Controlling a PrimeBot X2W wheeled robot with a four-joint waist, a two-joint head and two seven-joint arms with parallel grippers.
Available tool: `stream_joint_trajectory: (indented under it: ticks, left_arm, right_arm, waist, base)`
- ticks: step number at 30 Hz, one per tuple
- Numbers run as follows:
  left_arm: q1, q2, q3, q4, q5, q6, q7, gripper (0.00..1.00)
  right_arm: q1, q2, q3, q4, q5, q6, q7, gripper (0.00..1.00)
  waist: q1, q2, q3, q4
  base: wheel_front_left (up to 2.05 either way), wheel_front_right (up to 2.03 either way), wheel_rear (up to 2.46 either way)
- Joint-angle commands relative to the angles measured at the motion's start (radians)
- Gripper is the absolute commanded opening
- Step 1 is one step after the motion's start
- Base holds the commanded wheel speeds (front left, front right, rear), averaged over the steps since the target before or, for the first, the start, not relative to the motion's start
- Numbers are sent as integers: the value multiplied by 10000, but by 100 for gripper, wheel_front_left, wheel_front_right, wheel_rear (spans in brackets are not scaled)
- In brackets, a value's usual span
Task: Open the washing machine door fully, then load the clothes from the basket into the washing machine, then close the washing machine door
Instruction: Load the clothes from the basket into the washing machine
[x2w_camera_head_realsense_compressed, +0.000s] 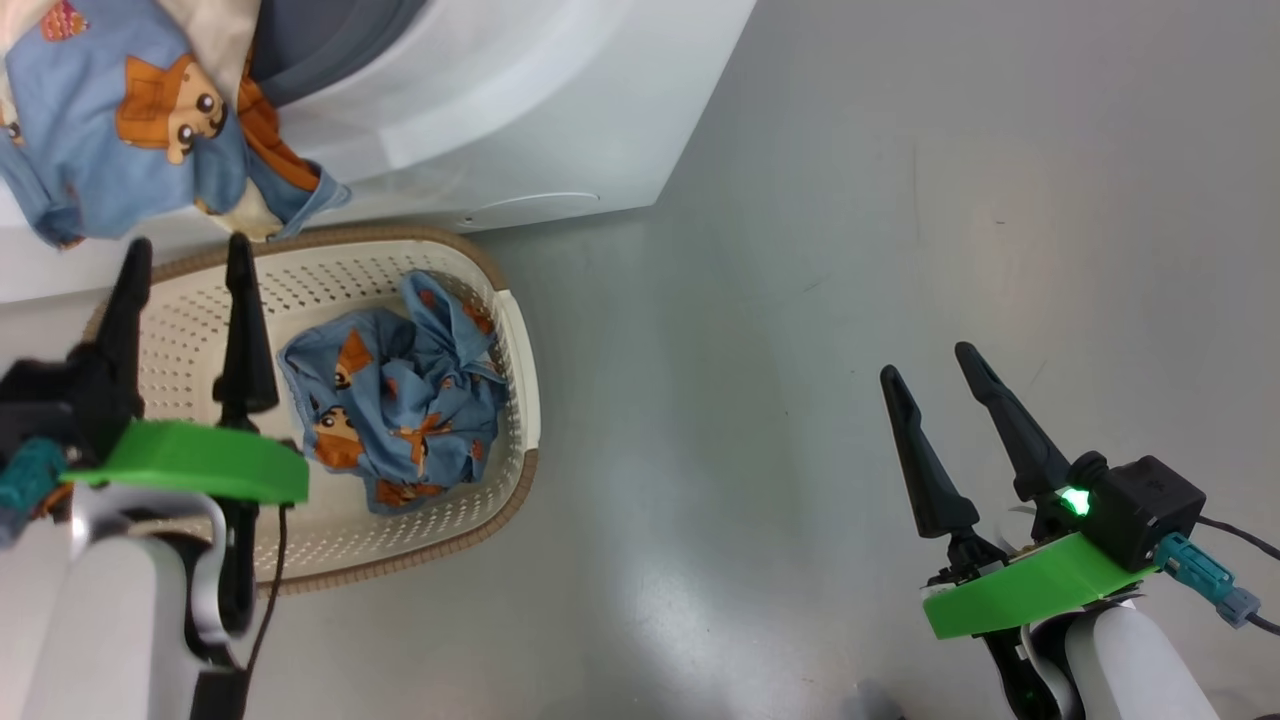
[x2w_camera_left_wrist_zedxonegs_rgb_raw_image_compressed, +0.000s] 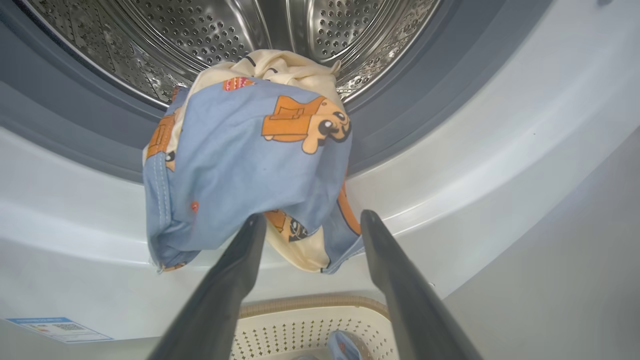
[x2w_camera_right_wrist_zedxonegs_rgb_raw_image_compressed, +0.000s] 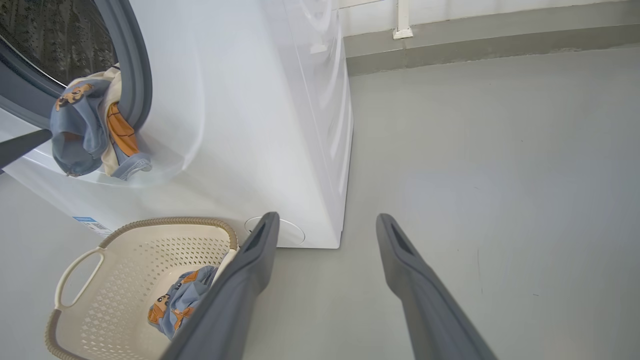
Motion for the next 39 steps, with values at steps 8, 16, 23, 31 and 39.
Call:
stream_joint_trajectory:
  ticks: [8,16,23,31,39]
  left_arm:
    - [-1035,358,233,877,64,115,-138,100]
    - [-1737,493,152,1912,281,379,-64,100]
    - [-2308,596,68,2772,420,539,-145,100]
    - [-2890,663,-52,3602,623,816,-142,100]
    - [-3606,652,-178,4460,937,1361,-389,100]
  right_arm:
    - [202,44,268,-196,16,16,-48,100]
    - [170,73,331,-196,22,16,-48,100]
    - [170,74,333,-199,30,16,-48,100]
    - [174,72,306,-223,23,16,-48,100]
    - [199,31,276,-244,28,16,-48,100]
  waist:
    - [0,0,48,-159]
    - [0,0,132,-285]
    - [0,0,218,-409]
    - [0,0,303,-445]
    - [0,0,379,-415]
  base:
    - [0,0,0]
    - [0,0,0]
    - [0,0,0]
    - [0,0,0]
    - [0,0,0]
